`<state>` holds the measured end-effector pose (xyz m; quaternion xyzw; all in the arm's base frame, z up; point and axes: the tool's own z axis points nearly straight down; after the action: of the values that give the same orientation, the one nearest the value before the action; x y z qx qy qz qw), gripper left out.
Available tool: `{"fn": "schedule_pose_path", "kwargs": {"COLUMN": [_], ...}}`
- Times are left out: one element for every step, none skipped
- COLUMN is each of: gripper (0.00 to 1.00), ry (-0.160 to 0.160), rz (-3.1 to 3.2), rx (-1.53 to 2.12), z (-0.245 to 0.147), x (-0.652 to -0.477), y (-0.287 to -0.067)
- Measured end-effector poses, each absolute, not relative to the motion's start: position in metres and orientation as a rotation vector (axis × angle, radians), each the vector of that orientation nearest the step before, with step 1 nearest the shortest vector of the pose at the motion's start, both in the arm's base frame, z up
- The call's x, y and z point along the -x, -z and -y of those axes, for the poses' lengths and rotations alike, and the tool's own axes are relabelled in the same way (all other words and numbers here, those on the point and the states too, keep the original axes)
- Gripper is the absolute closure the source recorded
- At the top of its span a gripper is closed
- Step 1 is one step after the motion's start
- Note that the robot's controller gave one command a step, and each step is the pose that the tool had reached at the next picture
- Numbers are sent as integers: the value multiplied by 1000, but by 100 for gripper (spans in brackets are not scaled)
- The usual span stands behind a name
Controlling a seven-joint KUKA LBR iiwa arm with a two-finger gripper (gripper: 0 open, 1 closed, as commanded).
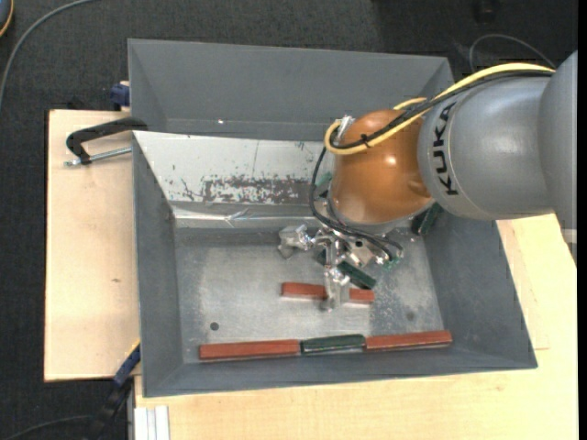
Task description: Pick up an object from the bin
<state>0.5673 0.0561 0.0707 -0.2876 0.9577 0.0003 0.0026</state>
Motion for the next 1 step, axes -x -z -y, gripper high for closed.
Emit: {"fn": "schedule_pose_path", "kwargs": {"gripper": [100], "ry": [-3], "rz": [-3004], "rx": [904], "z": [-57], "x": [-567], "y": [-71]}}
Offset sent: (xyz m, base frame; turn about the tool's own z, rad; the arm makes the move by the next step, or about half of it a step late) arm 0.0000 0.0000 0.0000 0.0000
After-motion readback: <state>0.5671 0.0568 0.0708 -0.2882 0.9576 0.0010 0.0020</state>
